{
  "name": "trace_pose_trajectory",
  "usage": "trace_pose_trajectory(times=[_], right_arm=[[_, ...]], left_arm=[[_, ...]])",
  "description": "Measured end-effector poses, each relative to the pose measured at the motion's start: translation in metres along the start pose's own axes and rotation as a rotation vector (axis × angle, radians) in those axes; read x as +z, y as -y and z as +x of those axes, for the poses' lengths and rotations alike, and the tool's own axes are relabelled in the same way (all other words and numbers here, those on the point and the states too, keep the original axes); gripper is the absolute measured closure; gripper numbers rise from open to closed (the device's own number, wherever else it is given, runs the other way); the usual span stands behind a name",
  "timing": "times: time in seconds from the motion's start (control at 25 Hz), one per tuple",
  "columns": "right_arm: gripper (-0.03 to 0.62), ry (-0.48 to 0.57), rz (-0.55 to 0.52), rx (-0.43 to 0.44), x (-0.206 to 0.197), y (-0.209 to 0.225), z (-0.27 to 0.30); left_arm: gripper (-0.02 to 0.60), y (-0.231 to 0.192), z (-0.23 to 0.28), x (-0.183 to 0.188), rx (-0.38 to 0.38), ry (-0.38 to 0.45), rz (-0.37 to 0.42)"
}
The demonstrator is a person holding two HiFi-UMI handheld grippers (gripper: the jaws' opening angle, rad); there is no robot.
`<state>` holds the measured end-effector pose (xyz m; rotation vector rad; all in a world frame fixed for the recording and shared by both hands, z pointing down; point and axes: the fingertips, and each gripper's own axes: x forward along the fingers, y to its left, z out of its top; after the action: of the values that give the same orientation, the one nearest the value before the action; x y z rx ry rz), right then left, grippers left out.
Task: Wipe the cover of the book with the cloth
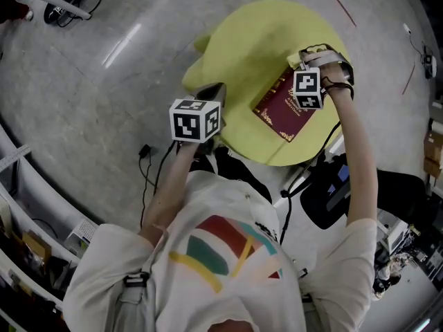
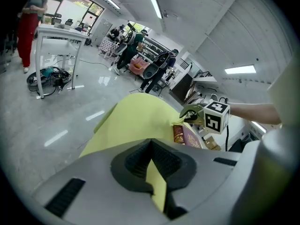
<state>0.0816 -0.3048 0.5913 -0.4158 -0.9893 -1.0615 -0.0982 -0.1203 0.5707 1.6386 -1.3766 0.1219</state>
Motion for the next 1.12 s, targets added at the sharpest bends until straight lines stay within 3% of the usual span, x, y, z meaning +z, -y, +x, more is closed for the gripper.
trace_pose_trajectory(times=[0.6,0.84,1.12], right_arm=[[0.566,0.137,-0.240,-0.011,0.069,-0.024,-0.052],[0.566,0.197,-0.239,0.033,0.101,-0.034,-0.068],[0.566,0.250,-0.325,0.063,0.130,-0.047,-0.090]], left_arm=[[0.567,0.004,-0.003,0.009,-0.023,0.024,-0.003],[0.566,0.008,-0.007,0.006,-0.032,0.034,-0.012],[0.567,0.002,-0.016,0.000,-0.023,0.044,-0.028]])
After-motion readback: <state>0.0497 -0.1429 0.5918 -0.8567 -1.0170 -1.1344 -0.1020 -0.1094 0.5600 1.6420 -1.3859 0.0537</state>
